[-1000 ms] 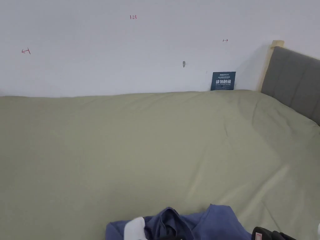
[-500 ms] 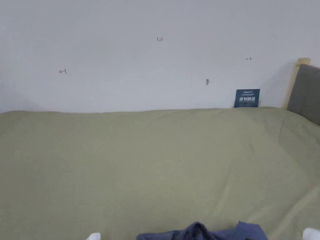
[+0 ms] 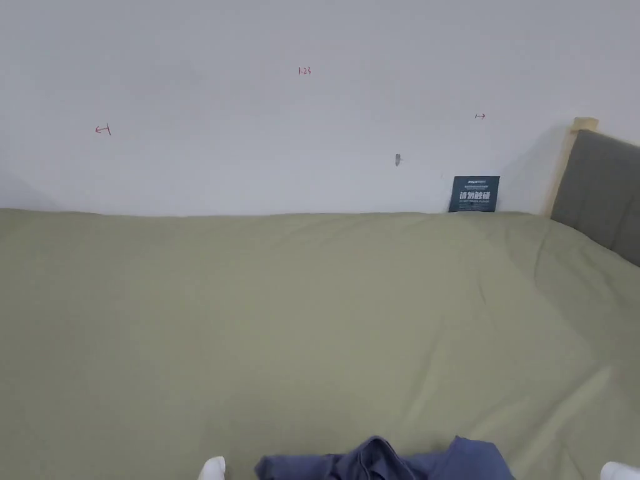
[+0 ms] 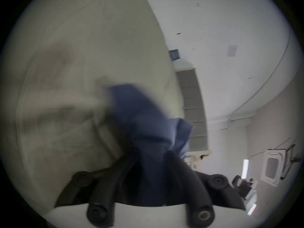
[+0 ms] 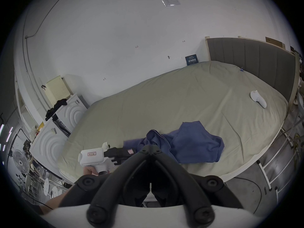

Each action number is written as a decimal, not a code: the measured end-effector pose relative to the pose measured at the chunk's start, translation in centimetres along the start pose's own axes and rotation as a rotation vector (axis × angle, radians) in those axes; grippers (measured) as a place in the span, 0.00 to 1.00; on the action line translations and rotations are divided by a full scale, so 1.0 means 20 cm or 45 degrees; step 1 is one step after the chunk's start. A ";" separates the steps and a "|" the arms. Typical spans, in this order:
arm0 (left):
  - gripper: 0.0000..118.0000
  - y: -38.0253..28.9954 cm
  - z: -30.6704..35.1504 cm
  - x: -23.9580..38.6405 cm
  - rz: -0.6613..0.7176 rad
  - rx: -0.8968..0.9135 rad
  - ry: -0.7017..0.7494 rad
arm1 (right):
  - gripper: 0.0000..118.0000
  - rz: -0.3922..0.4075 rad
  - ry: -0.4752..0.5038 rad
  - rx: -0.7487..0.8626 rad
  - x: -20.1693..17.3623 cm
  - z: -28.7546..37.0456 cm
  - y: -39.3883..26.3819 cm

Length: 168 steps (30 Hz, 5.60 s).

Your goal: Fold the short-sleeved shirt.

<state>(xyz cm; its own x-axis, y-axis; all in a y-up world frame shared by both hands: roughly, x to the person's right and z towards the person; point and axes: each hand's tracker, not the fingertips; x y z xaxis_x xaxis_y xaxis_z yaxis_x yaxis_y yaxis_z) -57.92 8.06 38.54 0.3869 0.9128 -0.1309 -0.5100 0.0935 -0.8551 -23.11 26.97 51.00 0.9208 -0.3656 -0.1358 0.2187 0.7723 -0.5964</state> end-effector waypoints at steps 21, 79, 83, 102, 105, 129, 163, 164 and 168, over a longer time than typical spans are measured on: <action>0.10 0.17 1.12 0.15 -0.349 0.382 0.885 | 0.01 0.100 0.089 -0.042 -0.21 -0.07 -0.05; 0.00 -0.31 -0.11 0.12 -0.619 0.195 0.385 | 0.02 0.105 0.403 0.130 -0.23 -0.21 0.08; 0.00 -0.35 -0.09 0.14 -0.592 0.208 0.302 | 0.02 0.123 0.389 0.137 -0.23 -0.25 0.10; 0.00 -0.04 1.04 0.02 -0.326 0.699 0.471 | 0.01 -0.183 1.014 -0.762 -0.05 -1.52 -0.43; 0.00 -0.02 0.97 -0.05 -0.280 0.587 0.415 | 0.01 -0.437 1.044 -0.786 0.12 -1.59 -0.49; 0.32 0.19 0.47 -0.32 0.053 0.079 -0.011 | 0.01 -0.445 1.006 -0.732 0.19 -1.53 -0.45; 0.63 0.72 2.36 -0.21 -0.323 0.353 1.383 | 0.01 0.099 0.845 -0.415 -0.35 -0.95 -0.15; 0.53 0.80 2.49 -0.28 -0.364 0.438 1.496 | 0.01 0.129 0.812 -0.414 -0.33 -0.93 -0.12; 0.00 0.54 2.43 0.09 -0.722 0.810 1.413 | 0.01 0.233 0.675 -0.302 -0.21 -0.79 0.04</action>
<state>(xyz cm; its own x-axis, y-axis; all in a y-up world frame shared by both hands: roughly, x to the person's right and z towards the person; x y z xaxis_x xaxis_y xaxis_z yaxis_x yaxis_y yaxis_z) -100.10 29.99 53.37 0.9012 -0.0683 -0.4279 -0.2226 0.7743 -0.5924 -31.97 20.90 38.62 0.6373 -0.4935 -0.5918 -0.0624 0.7324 -0.6780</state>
